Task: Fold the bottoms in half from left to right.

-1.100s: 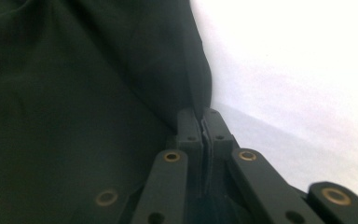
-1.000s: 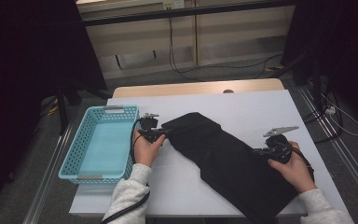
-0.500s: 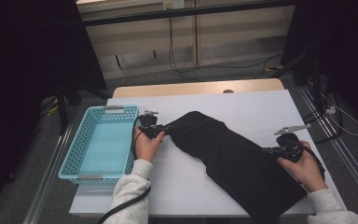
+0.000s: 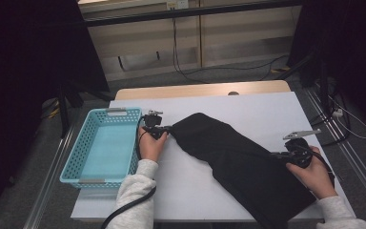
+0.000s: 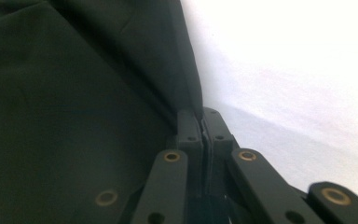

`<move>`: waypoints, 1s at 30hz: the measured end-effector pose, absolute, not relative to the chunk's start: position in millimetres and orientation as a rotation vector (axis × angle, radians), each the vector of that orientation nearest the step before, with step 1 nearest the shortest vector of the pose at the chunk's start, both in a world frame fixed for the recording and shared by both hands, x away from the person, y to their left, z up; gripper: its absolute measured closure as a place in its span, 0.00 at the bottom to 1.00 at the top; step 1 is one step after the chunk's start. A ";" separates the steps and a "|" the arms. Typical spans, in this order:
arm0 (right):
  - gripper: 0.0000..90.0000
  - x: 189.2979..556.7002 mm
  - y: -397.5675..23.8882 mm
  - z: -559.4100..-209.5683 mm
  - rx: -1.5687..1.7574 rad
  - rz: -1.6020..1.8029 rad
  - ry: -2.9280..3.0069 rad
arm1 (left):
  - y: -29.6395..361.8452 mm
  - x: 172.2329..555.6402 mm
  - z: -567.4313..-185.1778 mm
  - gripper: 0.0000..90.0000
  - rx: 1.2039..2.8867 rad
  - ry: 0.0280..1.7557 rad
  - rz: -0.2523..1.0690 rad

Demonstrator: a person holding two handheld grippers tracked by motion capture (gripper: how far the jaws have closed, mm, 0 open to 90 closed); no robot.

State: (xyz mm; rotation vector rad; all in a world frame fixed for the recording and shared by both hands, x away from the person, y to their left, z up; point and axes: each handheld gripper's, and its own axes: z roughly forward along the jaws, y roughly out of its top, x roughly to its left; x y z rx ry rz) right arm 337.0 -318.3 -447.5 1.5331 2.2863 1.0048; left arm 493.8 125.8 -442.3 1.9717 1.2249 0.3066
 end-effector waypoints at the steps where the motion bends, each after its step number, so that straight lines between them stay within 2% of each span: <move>1: 0.98 336.7 -318.9 -447.4 1.534 1.007 2.285 | 127.3 494.1 -440.4 0.98 1.967 1.226 0.316; 6: 0.98 335.5 -320.0 -448.3 1.538 1.007 2.280 | 131.0 493.9 -434.8 0.97 1.947 1.225 0.341; 8: 0.94 335.0 -319.2 -449.3 1.528 1.003 2.278 | 129.4 493.8 -436.1 0.94 1.943 1.224 0.328; 9: 0.90 334.4 -319.1 -449.2 1.526 0.993 2.267 | 129.1 494.6 -437.4 0.87 1.935 1.235 0.309; 10: 0.89 333.5 -319.9 -448.5 1.531 0.989 2.264 | 128.9 494.9 -438.3 0.80 1.926 1.246 0.271; 11: 0.88 332.7 -321.6 -447.8 1.527 1.003 2.260 | 128.7 495.0 -439.1 0.77 1.926 1.249 0.259; 17: 0.74 321.8 -334.0 -443.2 1.564 1.037 2.205 | 126.9 491.2 -444.2 0.45 1.950 1.246 0.236; 21: 0.68 313.3 -335.5 -444.6 1.566 0.992 2.217 | 125.0 486.7 -440.2 0.38 1.955 1.223 0.236; 24: 0.68 308.8 -336.5 -444.6 1.578 0.954 2.222 | 122.5 483.9 -437.0 0.35 1.961 1.199 0.226; 28: 0.69 302.4 -338.0 -448.0 1.600 0.960 2.224 | 120.7 482.5 -436.8 0.33 1.968 1.191 0.221; 30: 0.75 300.0 -335.0 -448.1 1.607 0.972 2.235 | 120.0 482.0 -437.2 0.32 1.979 1.194 0.227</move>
